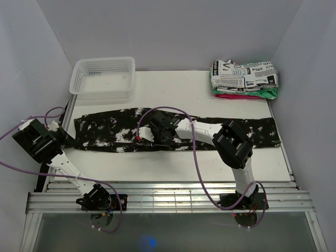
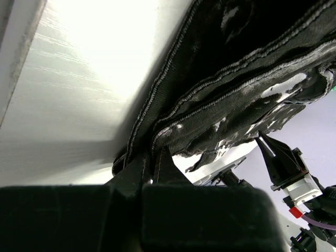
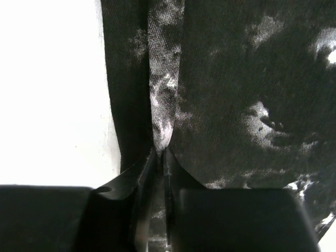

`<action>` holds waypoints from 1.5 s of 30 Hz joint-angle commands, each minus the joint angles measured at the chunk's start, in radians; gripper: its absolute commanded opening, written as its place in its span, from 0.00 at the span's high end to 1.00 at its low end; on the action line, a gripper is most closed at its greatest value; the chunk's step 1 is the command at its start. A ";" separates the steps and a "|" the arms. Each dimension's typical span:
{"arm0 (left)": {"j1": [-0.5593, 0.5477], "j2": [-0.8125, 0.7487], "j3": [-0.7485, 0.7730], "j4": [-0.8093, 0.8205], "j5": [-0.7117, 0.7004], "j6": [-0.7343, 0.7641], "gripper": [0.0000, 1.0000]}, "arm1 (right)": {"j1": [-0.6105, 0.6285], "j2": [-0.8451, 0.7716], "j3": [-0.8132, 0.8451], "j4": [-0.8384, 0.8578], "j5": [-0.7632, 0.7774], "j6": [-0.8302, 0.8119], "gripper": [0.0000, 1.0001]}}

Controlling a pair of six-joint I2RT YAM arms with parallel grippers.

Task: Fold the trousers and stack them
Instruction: Fold the trousers

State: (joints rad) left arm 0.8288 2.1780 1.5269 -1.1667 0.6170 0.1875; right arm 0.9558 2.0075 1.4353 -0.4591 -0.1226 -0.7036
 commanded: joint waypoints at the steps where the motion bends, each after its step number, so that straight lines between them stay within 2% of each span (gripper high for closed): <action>1: -0.011 0.034 -0.014 0.165 -0.114 0.053 1.00 | -0.012 0.008 0.045 -0.064 -0.003 0.012 0.77; 2: -0.011 0.035 -0.014 0.165 -0.112 0.053 1.00 | -0.014 0.008 0.047 -0.064 -0.005 0.012 0.73; 7: -0.011 0.035 -0.022 0.167 -0.108 0.050 1.00 | -0.025 0.040 0.076 -0.095 -0.015 0.012 0.77; 8: -0.011 0.035 -0.022 0.167 -0.108 0.050 1.00 | -0.025 0.042 0.077 -0.098 -0.020 0.012 0.87; 9: -0.011 0.034 -0.021 0.168 -0.108 0.052 1.00 | -0.026 0.042 0.077 -0.098 -0.022 0.012 0.92; 20: -0.011 0.036 -0.016 0.168 -0.114 0.050 1.00 | -0.037 -0.039 0.131 -0.147 -0.055 0.018 0.92; 28: -0.011 0.039 -0.011 0.168 -0.115 0.043 1.00 | -0.028 -0.058 0.122 -0.228 -0.110 0.027 0.92; 33: -0.011 0.039 -0.007 0.167 -0.123 0.040 1.00 | -0.008 -0.055 0.059 -0.228 -0.164 0.041 0.92; 41: -0.011 0.045 -0.002 0.168 -0.120 0.030 1.00 | 0.004 0.079 0.000 -0.148 -0.180 0.093 0.92; 45: -0.011 -0.010 -0.007 0.173 -0.079 0.055 1.00 | 0.003 0.117 0.013 -0.106 -0.103 0.107 0.92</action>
State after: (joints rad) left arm 0.8246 2.1769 1.5272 -1.1667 0.6178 0.1898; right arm 0.9546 2.0365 1.4620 -0.5831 -0.2729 -0.6231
